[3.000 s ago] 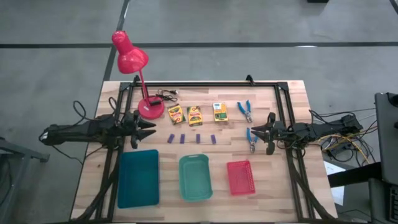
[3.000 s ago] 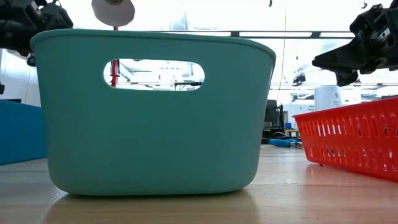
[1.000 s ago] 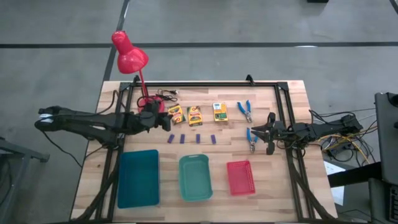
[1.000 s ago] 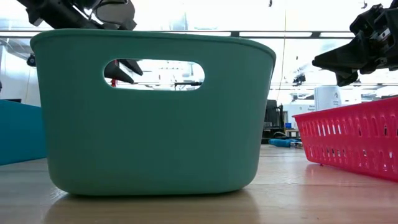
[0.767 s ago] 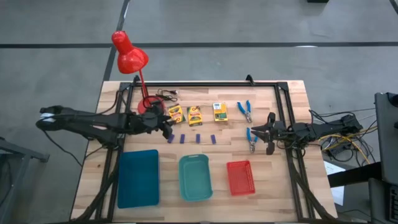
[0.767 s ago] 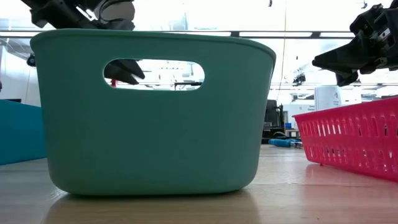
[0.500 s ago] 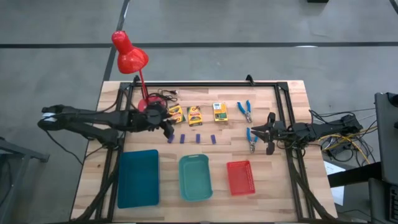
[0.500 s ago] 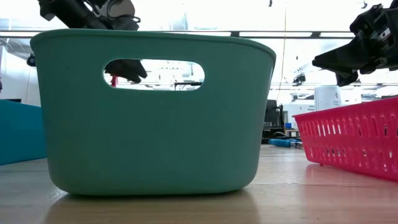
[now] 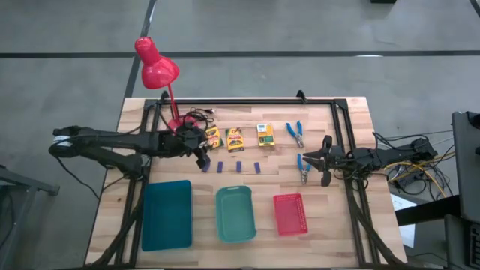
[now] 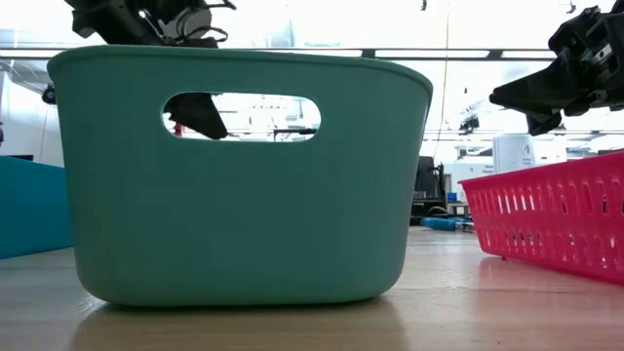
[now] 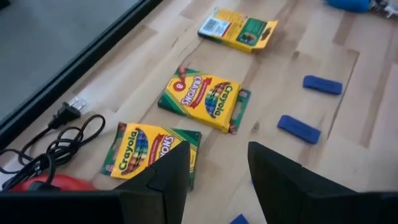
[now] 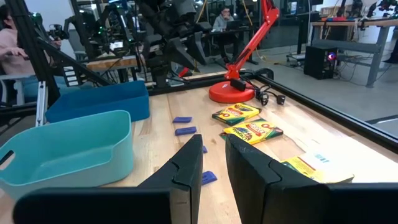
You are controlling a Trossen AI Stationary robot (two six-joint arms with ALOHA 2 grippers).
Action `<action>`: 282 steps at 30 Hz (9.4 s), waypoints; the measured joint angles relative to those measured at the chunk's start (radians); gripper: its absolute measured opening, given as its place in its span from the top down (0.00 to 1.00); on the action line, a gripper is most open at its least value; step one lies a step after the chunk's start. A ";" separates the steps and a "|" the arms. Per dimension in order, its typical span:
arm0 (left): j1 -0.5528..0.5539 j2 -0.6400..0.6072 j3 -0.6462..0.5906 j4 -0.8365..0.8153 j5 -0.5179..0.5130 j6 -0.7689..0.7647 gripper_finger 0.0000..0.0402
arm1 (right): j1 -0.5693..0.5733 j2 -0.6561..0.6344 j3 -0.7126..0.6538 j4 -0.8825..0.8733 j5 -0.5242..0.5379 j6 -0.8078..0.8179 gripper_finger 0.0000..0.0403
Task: Pick & Place School Supplies
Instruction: Adjust the middle crayon box, then put the crayon box into the blue bin
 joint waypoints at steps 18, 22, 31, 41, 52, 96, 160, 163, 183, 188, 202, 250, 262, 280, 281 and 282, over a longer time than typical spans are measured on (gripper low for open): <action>0.124 0.042 -0.001 0.150 0.275 0.016 0.58 | -0.001 0.000 0.000 0.003 0.111 -0.258 0.83; 0.124 0.041 -0.001 0.202 0.256 -0.081 0.58 | 0.000 0.000 0.000 0.005 0.103 -0.348 0.83; 0.124 -0.005 -0.001 -0.002 0.098 -0.382 0.58 | -0.003 0.000 0.000 0.180 0.205 0.148 0.83; 0.137 -0.045 -0.001 -0.109 0.142 -0.755 0.58 | -0.003 0.004 0.000 0.278 0.285 0.555 0.83; 0.219 -0.049 -0.001 -0.108 0.315 -0.783 0.58 | -0.003 0.168 0.031 0.282 0.186 0.835 0.83; 0.344 -0.048 -0.213 0.049 0.366 -0.754 0.58 | -0.650 1.587 1.040 0.283 -0.922 0.551 0.83; 0.390 0.397 -0.105 0.446 0.462 0.334 0.58 | -0.650 1.511 0.799 0.528 -0.652 0.307 0.83; 0.390 0.407 -0.078 0.417 0.418 0.356 0.58 | -0.650 1.511 0.799 0.529 -0.653 0.307 0.83; 0.352 0.457 -0.064 0.688 0.599 0.450 0.58 | -0.649 1.511 0.799 0.525 -0.655 0.304 0.83; 0.340 0.512 -0.025 0.672 0.474 0.466 0.58 | -0.649 1.511 0.798 0.524 -0.656 0.307 0.83; 0.340 0.690 0.102 0.571 0.470 0.505 0.58 | -0.648 1.511 0.798 0.523 -0.656 0.304 0.83; 0.418 0.430 0.211 0.089 0.147 0.350 0.58 | -0.648 1.512 0.796 0.515 -0.653 0.288 0.83; 0.402 0.438 -0.001 0.280 0.238 0.281 0.58 | -0.648 1.512 0.794 0.515 -0.653 0.289 0.83; 0.387 0.497 -0.066 0.406 0.268 0.319 0.58 | -0.648 1.512 0.792 0.516 -0.655 0.300 0.83; 0.380 0.497 -0.066 0.407 0.275 0.319 0.58 | -0.648 1.512 0.792 0.516 -0.654 0.300 0.83; 0.371 0.497 -0.066 0.407 0.279 0.319 0.58 | -0.648 1.512 0.791 0.515 -0.655 0.300 0.83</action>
